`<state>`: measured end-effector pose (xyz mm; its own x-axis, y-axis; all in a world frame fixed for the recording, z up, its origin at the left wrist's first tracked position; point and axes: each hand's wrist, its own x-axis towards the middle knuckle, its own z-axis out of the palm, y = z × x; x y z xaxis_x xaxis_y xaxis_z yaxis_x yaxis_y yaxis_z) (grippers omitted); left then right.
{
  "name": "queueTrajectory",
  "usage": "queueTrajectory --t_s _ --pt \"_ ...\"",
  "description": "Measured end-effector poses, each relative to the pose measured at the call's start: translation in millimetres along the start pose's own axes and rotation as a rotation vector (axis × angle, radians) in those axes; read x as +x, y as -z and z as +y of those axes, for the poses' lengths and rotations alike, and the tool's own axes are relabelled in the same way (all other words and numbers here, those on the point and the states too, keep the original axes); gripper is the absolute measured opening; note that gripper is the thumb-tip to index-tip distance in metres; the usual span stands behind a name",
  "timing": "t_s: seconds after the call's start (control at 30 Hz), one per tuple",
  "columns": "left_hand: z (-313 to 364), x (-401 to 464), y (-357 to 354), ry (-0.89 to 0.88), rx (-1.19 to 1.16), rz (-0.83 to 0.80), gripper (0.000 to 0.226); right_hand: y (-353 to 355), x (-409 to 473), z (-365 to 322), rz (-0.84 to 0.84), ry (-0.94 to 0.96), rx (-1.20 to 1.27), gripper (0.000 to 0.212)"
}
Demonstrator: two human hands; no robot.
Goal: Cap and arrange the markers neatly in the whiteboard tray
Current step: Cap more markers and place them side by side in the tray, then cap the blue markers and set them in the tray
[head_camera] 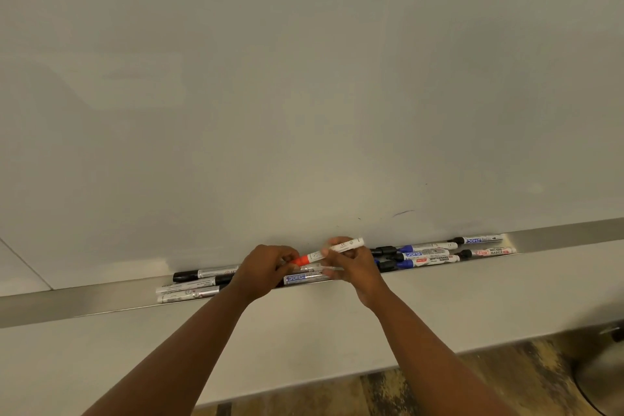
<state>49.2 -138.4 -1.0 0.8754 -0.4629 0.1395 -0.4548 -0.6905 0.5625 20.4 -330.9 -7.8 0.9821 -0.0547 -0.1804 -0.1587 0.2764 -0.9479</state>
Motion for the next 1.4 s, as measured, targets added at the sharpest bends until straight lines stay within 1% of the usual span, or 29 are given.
queueTrajectory --t_s 0.07,0.13,0.23,0.3,0.37,0.43,0.47,0.53,0.6,0.63,0.7,0.73,0.8,0.9,1.0,1.07,1.17,1.23,1.3,1.4 --pt "-2 0 3 0.029 0.022 0.035 0.019 7 3 -3 0.036 0.022 0.094 0.01" --pt "-2 1 4 0.067 0.035 0.063 0.014 14 4 -6 0.045 0.031 0.095 0.01" --pt "-3 0 3 0.096 0.121 0.108 0.018 18 6 -6 0.031 0.037 0.006 0.013" --pt "-5 -3 2 0.097 0.183 0.191 0.023 20 7 -5 0.052 0.058 -0.057 0.016" --pt "-8 -5 1 0.046 0.228 0.284 0.023 22 10 -1 0.088 0.105 -0.189 0.018" --pt "-9 -6 0 -0.038 0.297 0.314 0.021 23 11 3 0.108 0.154 -0.313 0.02" --pt "-9 -5 -1 -0.076 0.331 0.303 0.019 22 13 6 0.118 0.179 -0.352 0.021" --pt "-7 -5 -3 -0.152 0.39 0.242 0.022 19 14 12 0.133 0.23 -0.423 0.025" --pt "-6 -4 -4 -0.216 0.429 0.186 0.022 16 16 17 0.141 0.295 -0.545 0.027" --pt "-5 -3 -5 -0.233 0.441 0.162 0.023 15 17 20 0.137 0.333 -0.627 0.025" --pt "-5 -1 -6 -0.274 0.468 0.147 0.024 14 17 23 0.117 0.397 -0.781 0.013" --pt "-5 0 -6 -0.292 0.483 0.146 0.025 13 17 25 0.115 0.414 -0.837 0.012" --pt "-6 3 -7 -0.318 0.492 0.128 0.027 12 18 26 0.129 0.413 -0.922 0.018" --pt "-9 9 -8 -0.328 0.495 0.085 0.031 9 18 27 0.135 0.391 -1.035 0.019" --pt "-13 16 -14 -0.35 0.508 0.088 0.024 11 14 28 0.115 0.402 -1.075 0.031" --pt "-11 18 -18 -0.364 0.505 0.101 0.015 18 11 26 0.177 0.43 -1.026 0.031" --pt "-5 22 -26 -0.37 0.485 0.105 0.024 40 8 19 0.359 0.411 -0.985 0.014" --pt "0 26 -32 -0.379 0.453 0.125 0.031 60 6 12 0.436 0.363 -1.059 0.016" --pt "11 31 -37 -0.349 0.36 0.133 0.04 79 4 4 0.408 0.33 -1.237 0.022" --pt "25 41 -45 -0.242 0.267 0.048 0.046 96 2 -4 0.247 0.322 -1.507 0.028"
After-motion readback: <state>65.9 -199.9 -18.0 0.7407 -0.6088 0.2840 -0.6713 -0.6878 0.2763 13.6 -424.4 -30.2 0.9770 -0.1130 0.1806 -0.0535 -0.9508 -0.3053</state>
